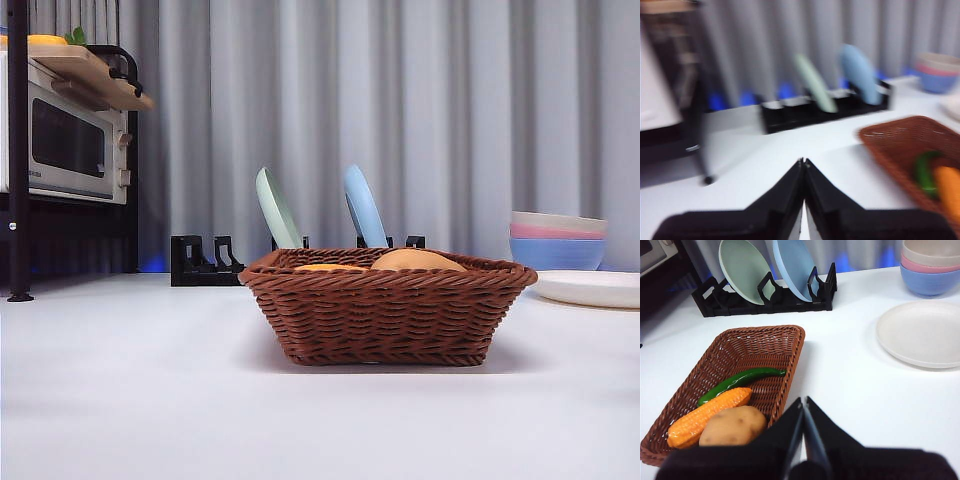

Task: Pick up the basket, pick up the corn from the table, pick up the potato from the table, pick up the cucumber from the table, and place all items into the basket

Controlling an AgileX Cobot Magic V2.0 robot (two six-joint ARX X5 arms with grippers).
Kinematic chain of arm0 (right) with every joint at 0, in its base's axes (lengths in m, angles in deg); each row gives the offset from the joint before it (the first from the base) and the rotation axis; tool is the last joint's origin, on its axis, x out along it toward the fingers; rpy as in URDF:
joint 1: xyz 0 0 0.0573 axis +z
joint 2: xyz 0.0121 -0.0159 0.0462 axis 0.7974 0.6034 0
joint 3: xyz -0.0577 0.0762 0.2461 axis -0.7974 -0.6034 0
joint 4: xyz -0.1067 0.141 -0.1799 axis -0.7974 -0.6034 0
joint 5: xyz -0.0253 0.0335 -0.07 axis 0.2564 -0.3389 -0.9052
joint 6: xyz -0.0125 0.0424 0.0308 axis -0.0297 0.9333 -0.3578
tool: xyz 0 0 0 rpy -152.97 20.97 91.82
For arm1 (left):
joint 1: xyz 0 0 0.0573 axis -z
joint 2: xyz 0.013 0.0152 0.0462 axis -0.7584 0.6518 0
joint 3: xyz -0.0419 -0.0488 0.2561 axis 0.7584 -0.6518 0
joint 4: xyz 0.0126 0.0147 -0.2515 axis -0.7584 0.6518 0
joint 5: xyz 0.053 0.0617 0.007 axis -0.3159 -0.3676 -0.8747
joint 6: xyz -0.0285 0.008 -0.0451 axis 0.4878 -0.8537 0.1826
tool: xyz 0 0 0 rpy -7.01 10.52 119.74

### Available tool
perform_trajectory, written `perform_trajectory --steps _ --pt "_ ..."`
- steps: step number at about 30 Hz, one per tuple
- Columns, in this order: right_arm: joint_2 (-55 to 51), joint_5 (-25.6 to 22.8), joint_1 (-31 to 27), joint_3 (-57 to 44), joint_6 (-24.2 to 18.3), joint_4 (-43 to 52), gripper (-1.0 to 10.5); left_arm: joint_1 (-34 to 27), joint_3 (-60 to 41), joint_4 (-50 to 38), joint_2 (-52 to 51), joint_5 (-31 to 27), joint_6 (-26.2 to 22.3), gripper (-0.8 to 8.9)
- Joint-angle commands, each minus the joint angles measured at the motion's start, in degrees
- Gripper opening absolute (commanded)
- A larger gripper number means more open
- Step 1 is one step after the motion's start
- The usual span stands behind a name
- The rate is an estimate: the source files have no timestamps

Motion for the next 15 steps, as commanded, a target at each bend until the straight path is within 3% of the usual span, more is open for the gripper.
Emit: perform_trajectory --steps 1,7,15 --pt "-0.1 -0.2 0.1 -0.3 0.5 0.3 0.0 -5.7 -4.4 0.0 -4.3 0.0 -0.2 -0.03" --pt "-0.1 -0.2 0.1 -0.3 0.5 0.3 0.0 -15.6 -14.7 -3.9 -11.6 0.7 0.7 -0.03" --pt "-0.1 -0.2 0.1 -0.3 0.6 0.3 0.0 -22.5 -26.0 -11.0 -13.4 8.7 2.1 -0.03"
